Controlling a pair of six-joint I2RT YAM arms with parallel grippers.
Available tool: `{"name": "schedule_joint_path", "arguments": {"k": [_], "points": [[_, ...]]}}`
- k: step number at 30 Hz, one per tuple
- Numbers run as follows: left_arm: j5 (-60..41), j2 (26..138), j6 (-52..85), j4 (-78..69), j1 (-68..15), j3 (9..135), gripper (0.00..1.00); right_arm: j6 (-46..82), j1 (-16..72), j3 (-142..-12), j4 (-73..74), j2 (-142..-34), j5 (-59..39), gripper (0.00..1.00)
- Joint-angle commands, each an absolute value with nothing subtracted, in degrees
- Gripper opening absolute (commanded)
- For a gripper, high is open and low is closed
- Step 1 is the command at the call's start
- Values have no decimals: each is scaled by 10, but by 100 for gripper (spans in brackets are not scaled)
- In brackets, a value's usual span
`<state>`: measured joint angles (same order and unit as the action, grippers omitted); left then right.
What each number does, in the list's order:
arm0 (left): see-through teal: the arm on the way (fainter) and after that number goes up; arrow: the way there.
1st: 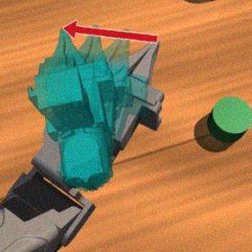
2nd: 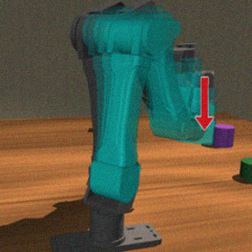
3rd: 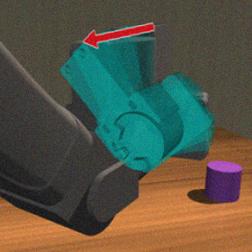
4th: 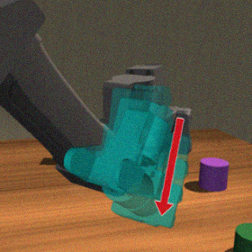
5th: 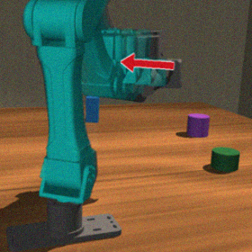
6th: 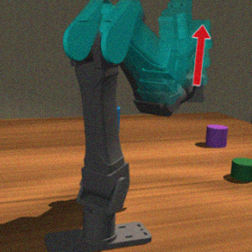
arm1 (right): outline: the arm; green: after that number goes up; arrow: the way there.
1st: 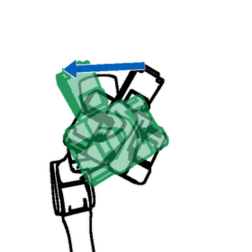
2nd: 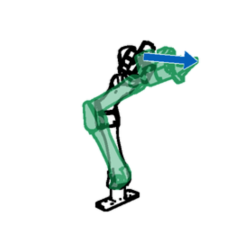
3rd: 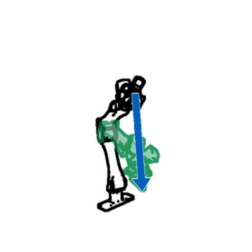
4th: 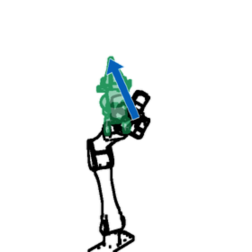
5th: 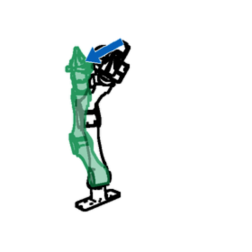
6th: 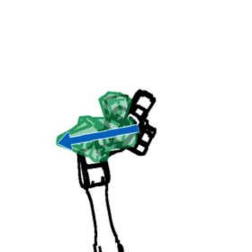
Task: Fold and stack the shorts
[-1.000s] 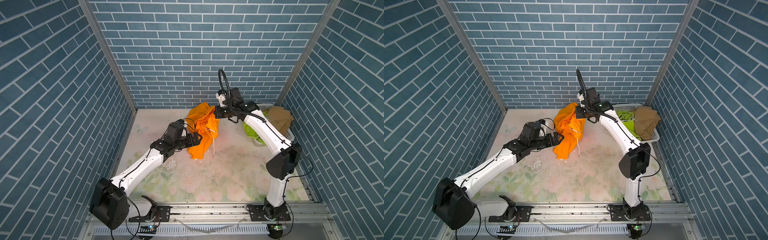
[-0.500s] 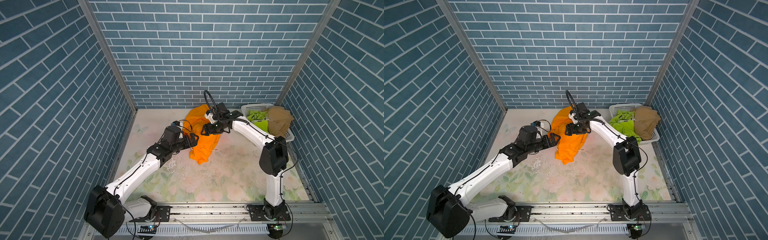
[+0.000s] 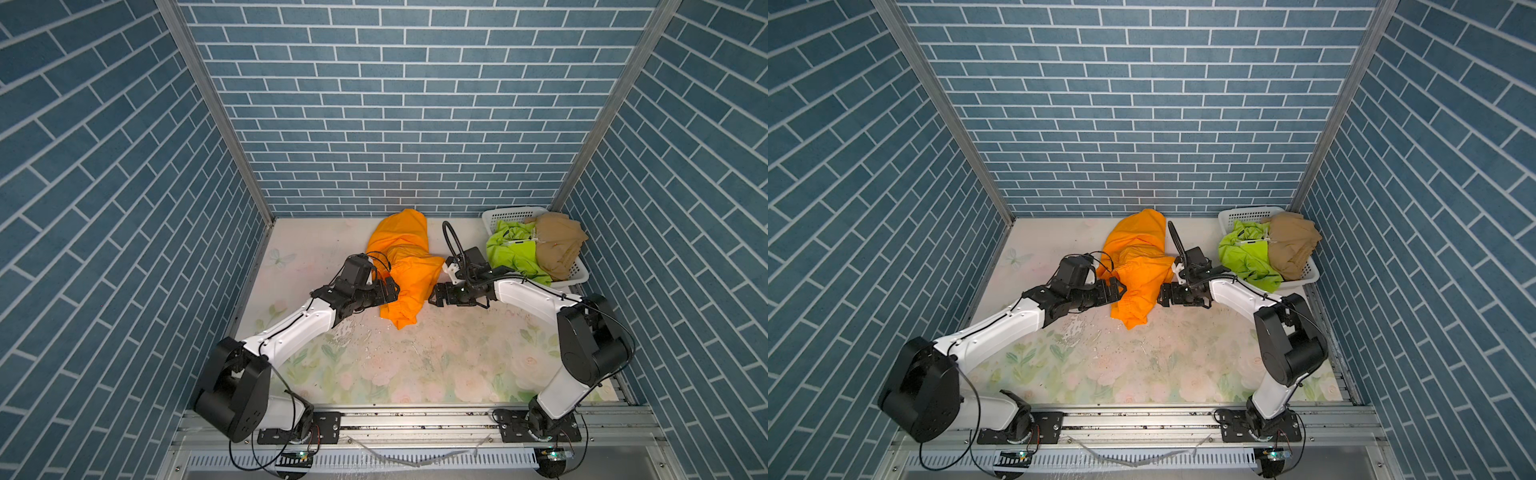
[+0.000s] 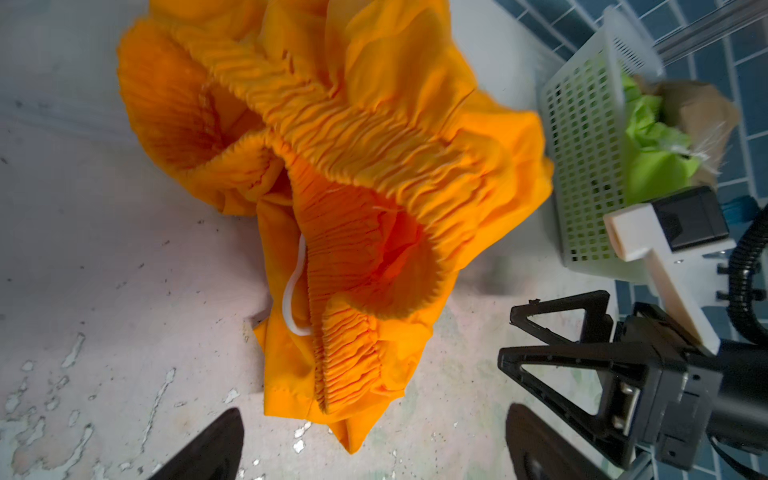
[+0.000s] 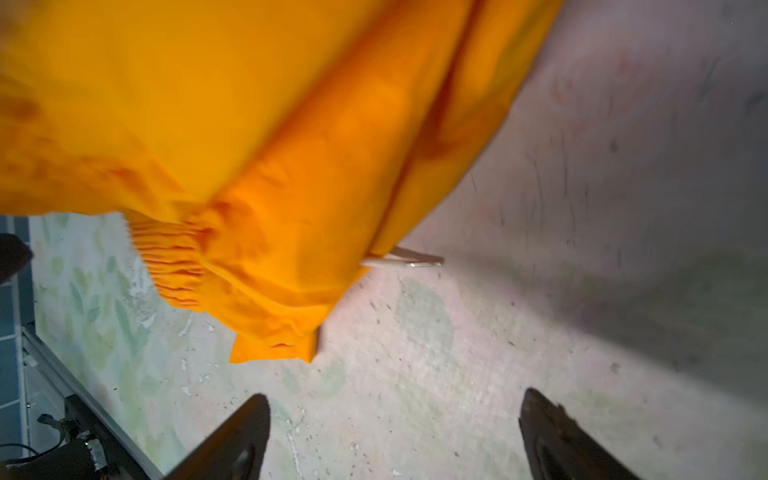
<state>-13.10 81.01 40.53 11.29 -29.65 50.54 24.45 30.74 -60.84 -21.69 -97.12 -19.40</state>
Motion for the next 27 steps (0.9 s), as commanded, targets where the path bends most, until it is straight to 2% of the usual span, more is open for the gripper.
{"name": "schedule_joint_path", "arguments": {"k": [1, 8, 10, 13, 18, 27], "points": [[-143, 829, 396, 120, -304, 499, 100, 293, 308, -586, -142, -964, -192, 94], [-134, 857, 405, 94, -311, 501, 97, 311, 308, -554, -99, -945, -187, 95], [-145, 876, 408, 88, -310, 510, 85, 312, 308, -556, -97, -953, -184, 95], [-154, 903, 415, 75, -317, 516, 75, 319, 308, -552, -89, -960, -186, 95], [-145, 941, 413, 72, -321, 531, 68, 324, 303, -540, -74, -954, -182, 94], [-136, 952, 415, 59, -322, 544, 25, 337, 302, -531, -49, -968, -193, 92]]}}
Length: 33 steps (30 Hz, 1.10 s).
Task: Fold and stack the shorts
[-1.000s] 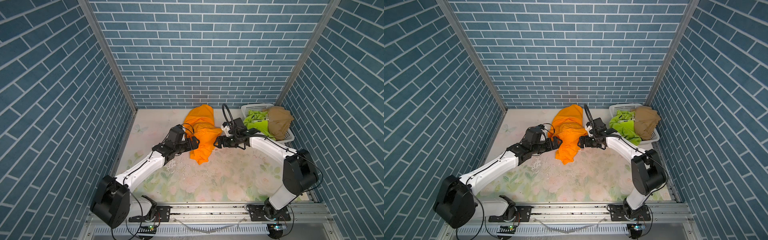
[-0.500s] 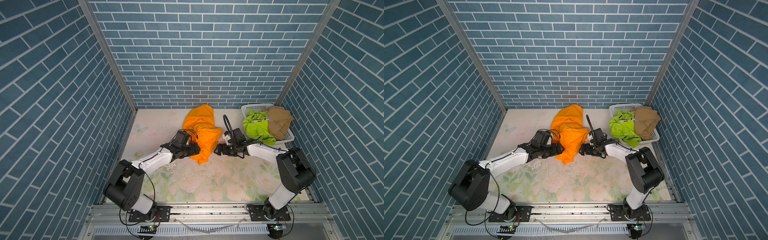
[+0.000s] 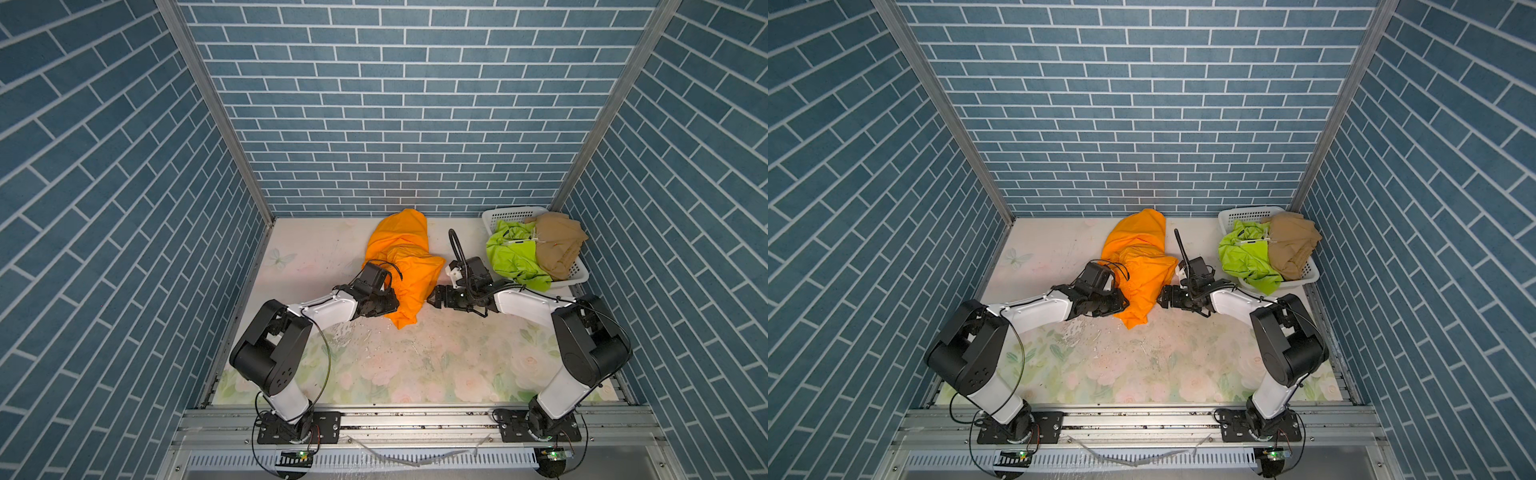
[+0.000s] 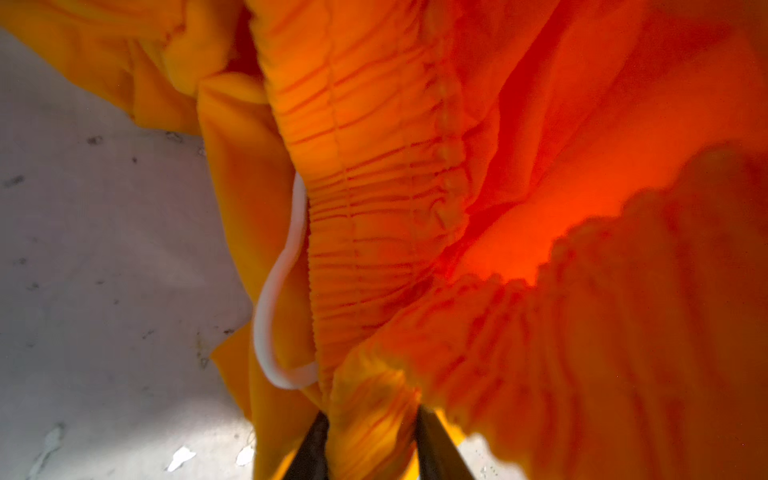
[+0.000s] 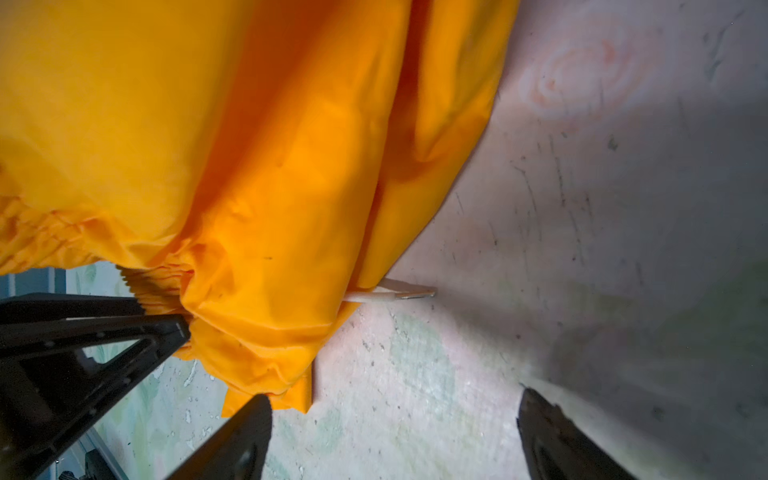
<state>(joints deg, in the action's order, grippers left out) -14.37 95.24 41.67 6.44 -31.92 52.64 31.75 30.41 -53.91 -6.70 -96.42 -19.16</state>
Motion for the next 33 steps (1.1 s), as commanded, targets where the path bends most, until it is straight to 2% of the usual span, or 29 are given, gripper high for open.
{"name": "schedule_joint_path", "arguments": {"k": [1, 4, 20, 29, 33], "points": [[-136, 951, 414, 61, -322, 547, 18, 340, 302, -530, -45, -971, -196, 92], [-141, 941, 415, 62, -322, 552, 0, 347, 302, -529, -36, -979, -204, 92], [-203, 911, 412, 139, -307, 724, 0, 324, 329, -515, -35, -956, -207, 92], [-244, 835, 482, 59, -173, 643, 0, 312, 338, -552, -35, -963, -232, 93], [-269, 827, 500, 38, -135, 610, 0, 275, 350, -605, -72, -1007, -225, 94]]}}
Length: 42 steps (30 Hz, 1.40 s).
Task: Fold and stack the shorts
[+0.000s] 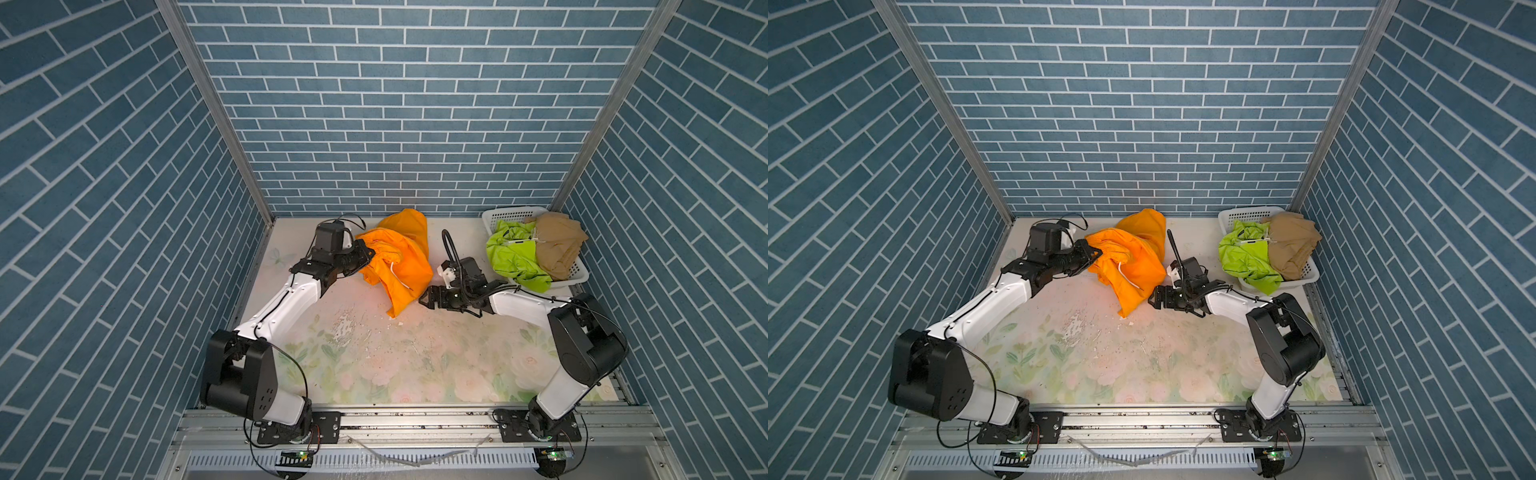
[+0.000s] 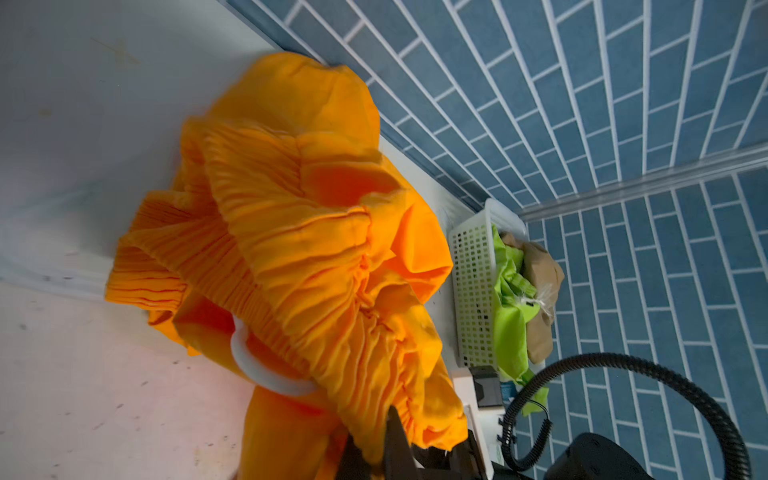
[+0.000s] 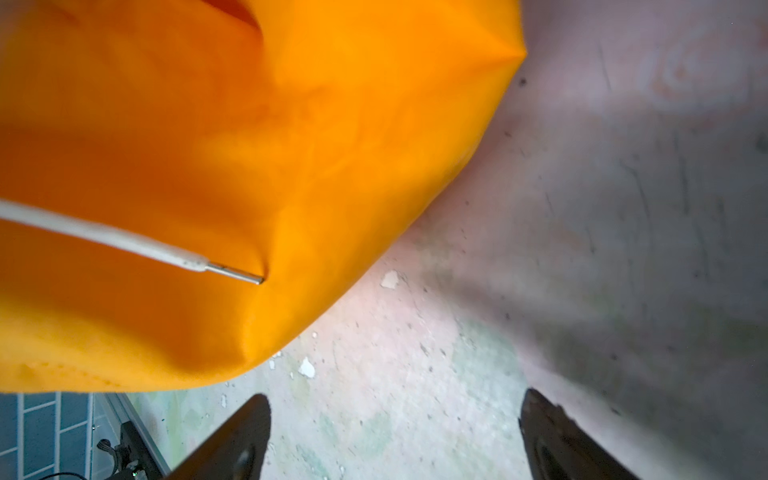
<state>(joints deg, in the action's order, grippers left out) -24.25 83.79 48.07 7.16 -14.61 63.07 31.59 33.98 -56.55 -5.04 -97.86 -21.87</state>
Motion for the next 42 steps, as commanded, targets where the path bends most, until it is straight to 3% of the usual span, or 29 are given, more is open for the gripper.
{"name": "schedule_joint_path", "arguments": {"k": [1, 7, 11, 15, 17, 19, 20, 24, 26, 30, 40, 41, 42], "points": [[-273, 827, 505, 28, -133, 601, 0, 266, 353, -618, -77, -1021, -230, 94], [-275, 827, 526, -14, -128, 562, 0, 228, 360, -690, -120, -1090, -225, 94], [-286, 831, 543, -40, -126, 556, 0, 208, 359, -726, -144, -1118, -220, 84], [-294, 829, 553, -52, -125, 554, 0, 202, 352, -755, -151, -1137, -205, 60], [-301, 827, 561, -60, -124, 551, 1, 193, 348, -785, -178, -1154, -190, 38], [-307, 823, 561, -60, -121, 549, 3, 179, 347, -814, -214, -1165, -148, 2], [-308, 821, 560, -57, -118, 548, 4, 172, 345, -824, -232, -1166, -126, 0], [-312, 812, 555, -54, -97, 535, 6, 152, 310, -838, -285, -1136, -71, 0], [-312, 813, 559, -61, -89, 525, 15, 144, 286, -842, -312, -1117, -54, 0], [-314, 831, 571, -94, -87, 510, 19, 108, 259, -844, -355, -1083, 10, 0], [-323, 863, 584, -138, -89, 476, 19, 58, 243, -879, -432, -1084, 204, 0], [-323, 862, 583, -139, -92, 473, 21, 61, 244, -884, -438, -1085, 194, 7], [-324, 861, 579, -136, -99, 472, 30, 65, 245, -884, -441, -1082, 179, 15]]}}
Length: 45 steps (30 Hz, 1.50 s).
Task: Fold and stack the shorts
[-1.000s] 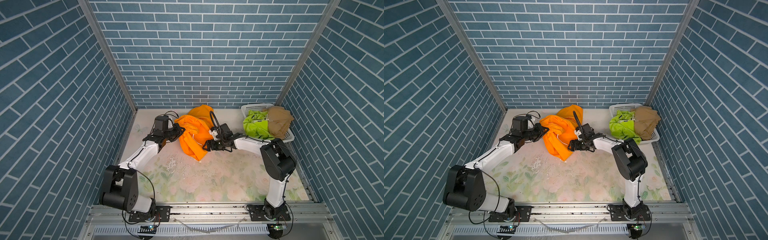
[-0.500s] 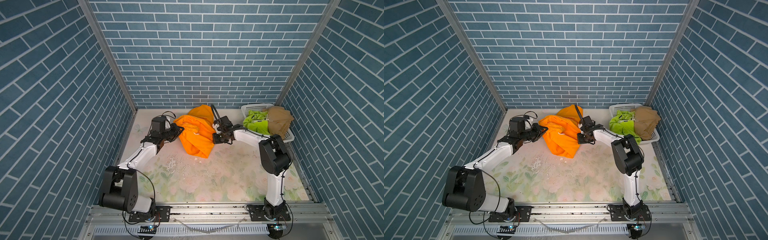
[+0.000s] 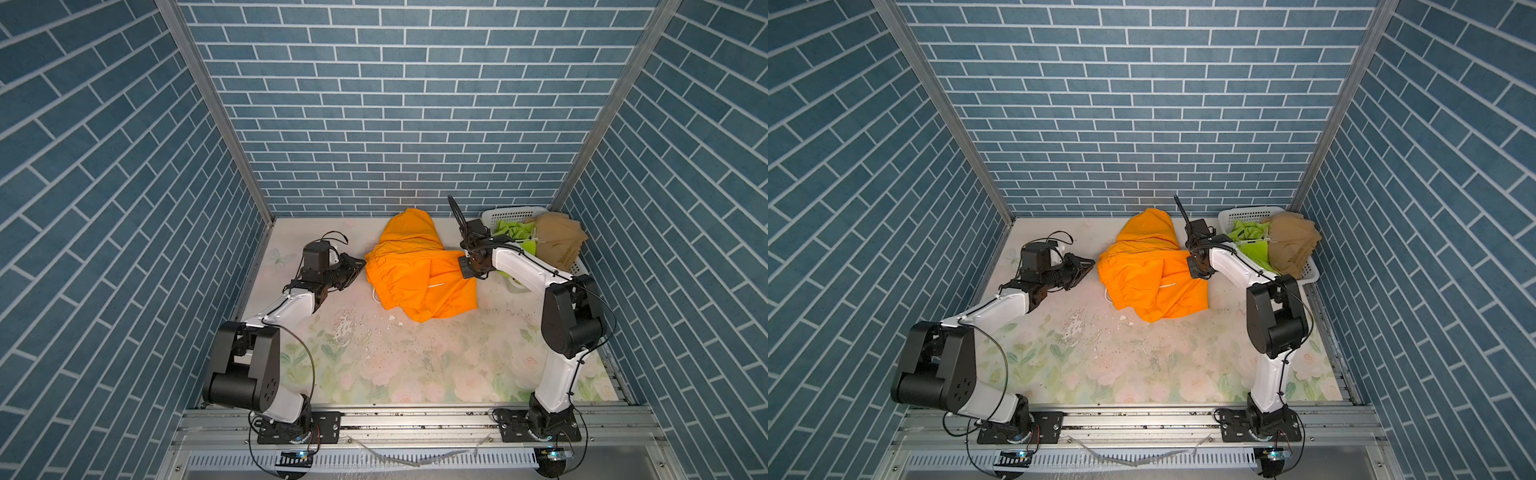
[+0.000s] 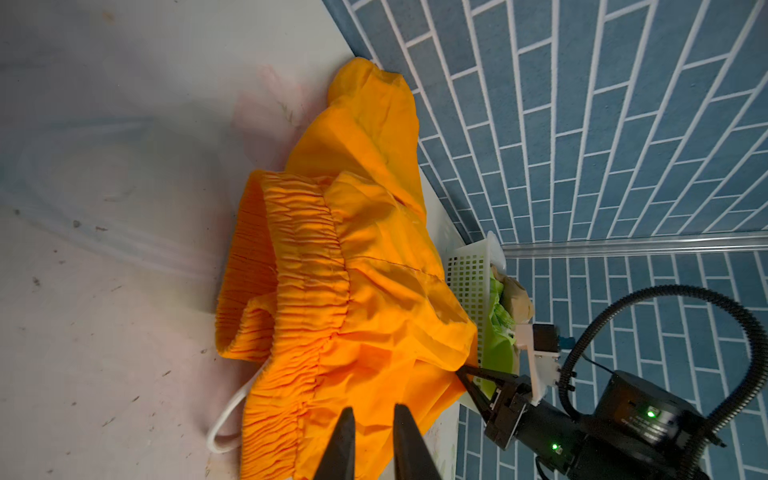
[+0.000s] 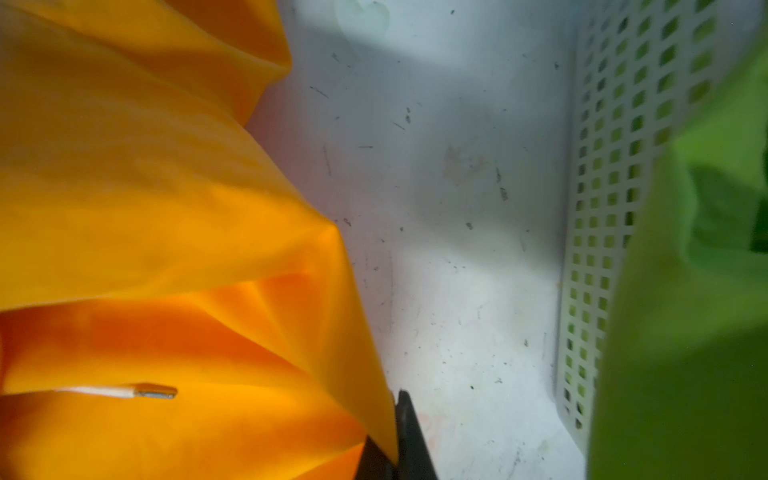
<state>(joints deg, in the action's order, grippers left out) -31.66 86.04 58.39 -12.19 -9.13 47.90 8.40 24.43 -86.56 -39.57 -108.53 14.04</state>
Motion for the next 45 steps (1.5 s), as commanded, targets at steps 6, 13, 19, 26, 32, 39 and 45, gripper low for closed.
{"name": "schedule_joint_path", "arguments": {"k": [6, 13, 19, 26, 32, 39, 45], "points": [[-301, 847, 508, -28, -187, 474, 63, 101, 255, -813, -398, -1014, 119, 65], [-246, 874, 477, 27, -274, 446, 68, 148, 254, -719, -336, -951, 61, 80], [-230, 909, 524, -14, -296, 419, 62, 170, 255, -681, -309, -932, 32, 82], [-242, 975, 581, -64, -300, 429, 75, 183, 254, -655, -283, -918, 9, 82], [-238, 1030, 755, -196, -312, 402, 81, 191, 255, -636, -265, -906, 5, 82], [-137, 1013, 853, -217, -321, 355, 76, 193, 254, -615, -251, -875, 1, 82], [-63, 1002, 849, -213, -305, 348, 70, 188, 254, -588, -244, -846, -2, 81]]}}
